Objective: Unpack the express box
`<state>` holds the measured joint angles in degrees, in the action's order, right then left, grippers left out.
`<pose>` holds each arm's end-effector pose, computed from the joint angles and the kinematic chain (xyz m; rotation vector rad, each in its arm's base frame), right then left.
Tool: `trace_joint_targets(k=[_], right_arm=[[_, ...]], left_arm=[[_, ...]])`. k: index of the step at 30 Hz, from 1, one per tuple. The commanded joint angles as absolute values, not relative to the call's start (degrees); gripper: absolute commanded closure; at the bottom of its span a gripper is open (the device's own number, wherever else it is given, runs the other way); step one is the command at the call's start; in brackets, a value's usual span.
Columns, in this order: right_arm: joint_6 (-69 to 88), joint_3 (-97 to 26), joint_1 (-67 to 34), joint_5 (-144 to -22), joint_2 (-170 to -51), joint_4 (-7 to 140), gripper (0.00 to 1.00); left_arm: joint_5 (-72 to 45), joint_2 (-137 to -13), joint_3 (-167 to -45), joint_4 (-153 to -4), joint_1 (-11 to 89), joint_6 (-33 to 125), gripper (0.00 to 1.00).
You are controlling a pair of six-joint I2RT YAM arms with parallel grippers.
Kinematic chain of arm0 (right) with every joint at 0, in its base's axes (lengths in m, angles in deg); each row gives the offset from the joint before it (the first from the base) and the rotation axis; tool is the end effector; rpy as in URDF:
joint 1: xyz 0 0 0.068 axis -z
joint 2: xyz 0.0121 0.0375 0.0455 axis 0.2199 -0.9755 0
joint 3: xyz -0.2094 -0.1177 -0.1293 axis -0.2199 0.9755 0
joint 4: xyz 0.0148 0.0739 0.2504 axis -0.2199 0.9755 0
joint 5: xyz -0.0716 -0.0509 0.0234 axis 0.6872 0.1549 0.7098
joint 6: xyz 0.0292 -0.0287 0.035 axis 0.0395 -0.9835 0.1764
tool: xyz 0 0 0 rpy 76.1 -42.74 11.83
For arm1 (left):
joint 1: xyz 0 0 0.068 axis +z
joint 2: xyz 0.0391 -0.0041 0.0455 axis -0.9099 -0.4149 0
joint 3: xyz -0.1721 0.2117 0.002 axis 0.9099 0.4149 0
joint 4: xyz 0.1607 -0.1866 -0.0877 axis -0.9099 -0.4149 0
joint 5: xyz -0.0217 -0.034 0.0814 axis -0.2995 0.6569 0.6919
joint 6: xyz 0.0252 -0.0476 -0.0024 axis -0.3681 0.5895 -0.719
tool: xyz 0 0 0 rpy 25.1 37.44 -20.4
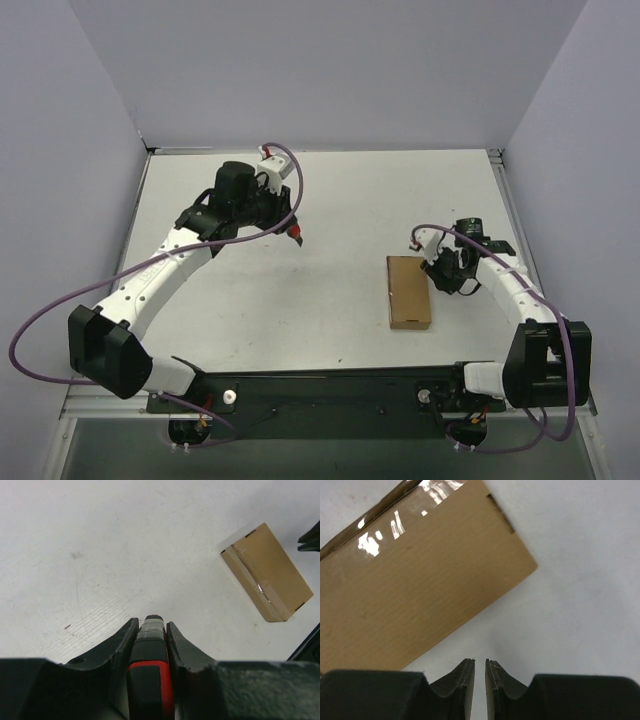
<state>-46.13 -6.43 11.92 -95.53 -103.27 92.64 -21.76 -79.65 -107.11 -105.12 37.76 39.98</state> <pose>0.2545 0.0158 0.2197 -1.1451 2.1541 0.0745 0.2758 -0.1564 0.3484 0.5865 2.0822 -0.6475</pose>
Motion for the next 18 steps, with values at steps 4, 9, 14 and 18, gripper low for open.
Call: trace_joint_targets(k=[4,9,14,18], right_arm=[[-55.71,0.99,-1.51,-95.89,-98.58,100.16,0.83],[-54.75,-1.10,-14.00,-101.66,-102.34,96.22,0.80],[-48.79,-10.41,-17.45,-104.76,-107.36,92.86,0.79],[-47.19,-15.60,-14.65,-106.34,-107.28,99.24,0.80]], left_arm=[[-15.56,-76.65,-106.37,-102.30,37.28,41.67,1.00],[-13.97,-76.39,-105.84,-100.55,37.45,41.50,1.00],[-17.39,-75.26,-103.04,-97.65,37.54,39.66,1.00],[-24.76,-72.44,-97.42,-86.96,37.45,39.12,1.00]])
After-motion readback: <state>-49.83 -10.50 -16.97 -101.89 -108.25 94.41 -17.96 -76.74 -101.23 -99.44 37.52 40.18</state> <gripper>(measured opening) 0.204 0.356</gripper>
